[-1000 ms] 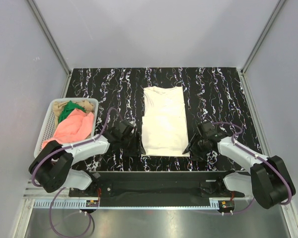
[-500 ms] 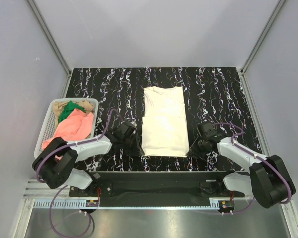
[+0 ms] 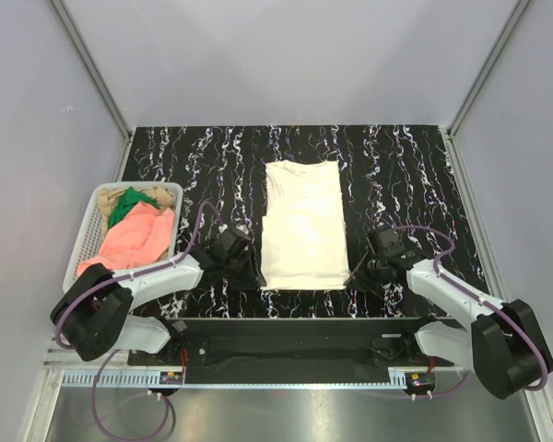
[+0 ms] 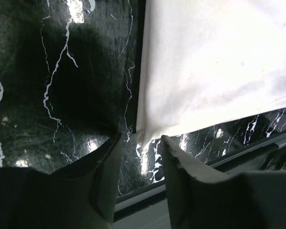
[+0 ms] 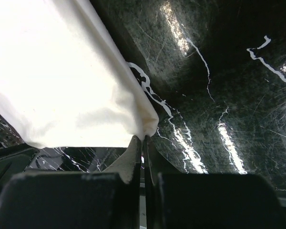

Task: Fold and stack the t-shirts
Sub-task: Fold the tshirt, then neatly place the folded tshirt to the corner

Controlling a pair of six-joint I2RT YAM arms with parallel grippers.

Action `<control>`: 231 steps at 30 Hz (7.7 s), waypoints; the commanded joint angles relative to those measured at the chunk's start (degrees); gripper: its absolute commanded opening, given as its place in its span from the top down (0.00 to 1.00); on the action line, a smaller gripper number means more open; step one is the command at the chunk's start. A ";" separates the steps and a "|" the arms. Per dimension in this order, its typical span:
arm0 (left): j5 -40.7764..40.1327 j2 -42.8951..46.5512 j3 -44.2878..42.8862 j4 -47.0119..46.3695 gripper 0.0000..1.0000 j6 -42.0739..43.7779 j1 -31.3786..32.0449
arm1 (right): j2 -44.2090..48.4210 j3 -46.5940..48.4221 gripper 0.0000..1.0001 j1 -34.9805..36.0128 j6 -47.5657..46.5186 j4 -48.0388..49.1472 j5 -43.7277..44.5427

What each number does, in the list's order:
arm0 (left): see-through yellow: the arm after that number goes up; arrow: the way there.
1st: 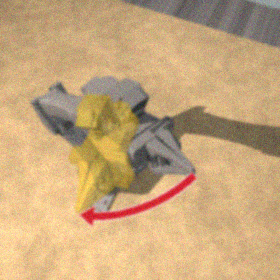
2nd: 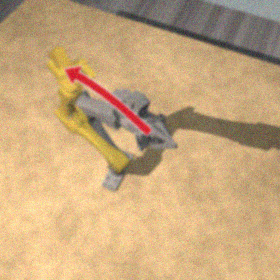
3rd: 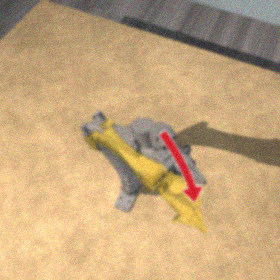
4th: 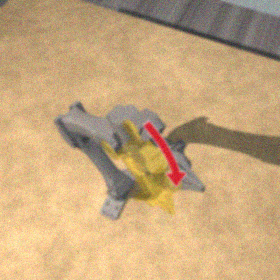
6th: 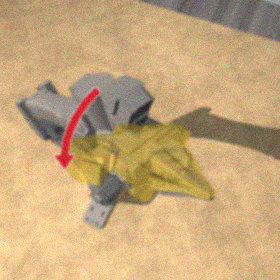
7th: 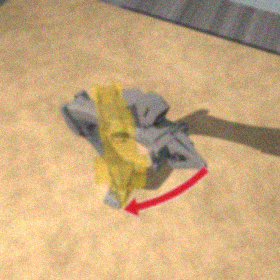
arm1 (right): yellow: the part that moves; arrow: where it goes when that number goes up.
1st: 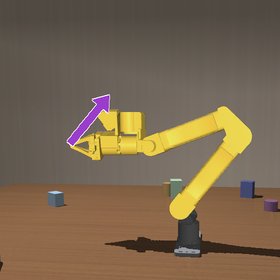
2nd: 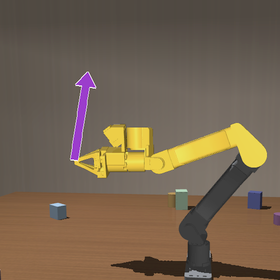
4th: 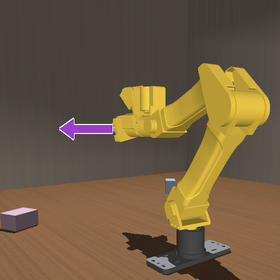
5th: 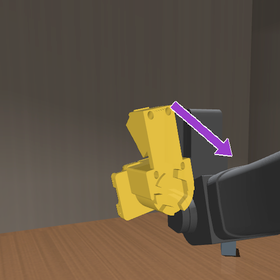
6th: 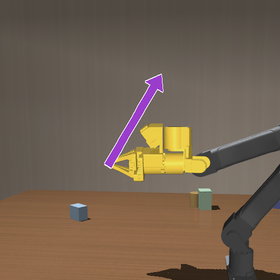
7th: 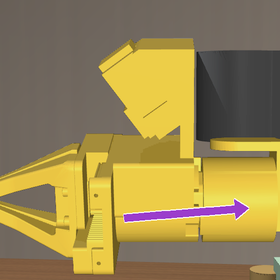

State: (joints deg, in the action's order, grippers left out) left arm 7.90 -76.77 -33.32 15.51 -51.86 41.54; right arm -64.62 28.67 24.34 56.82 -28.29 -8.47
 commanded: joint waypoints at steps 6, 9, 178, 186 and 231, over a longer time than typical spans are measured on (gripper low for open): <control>-1.14 2.51 2.38 -3.02 0.55 -3.16 1.96 | 2.92 -1.33 1.00 0.62 -0.39 0.87 1.70; -0.69 0.31 2.82 -4.87 0.58 -4.21 2.40 | 3.01 -1.33 1.00 0.62 -0.39 0.96 1.53; 19.50 -37.38 -62.29 9.65 0.54 21.72 -21.68 | -80.51 103.62 0.46 -32.16 -40.65 -12.14 -25.99; 24.18 -55.58 -82.95 1.38 0.56 19.34 -21.32 | -61.52 78.88 0.43 -30.15 -37.40 -3.90 -26.86; 24.80 -26.15 -55.19 2.60 0.50 19.77 -20.19 | -79.95 101.48 1.00 -40.33 -47.50 -13.44 -12.45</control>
State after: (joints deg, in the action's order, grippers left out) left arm 30.33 -101.60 -92.53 16.10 -32.73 20.43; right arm -142.41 123.85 -14.81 11.05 -36.82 -23.57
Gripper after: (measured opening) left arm 0.495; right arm 0.010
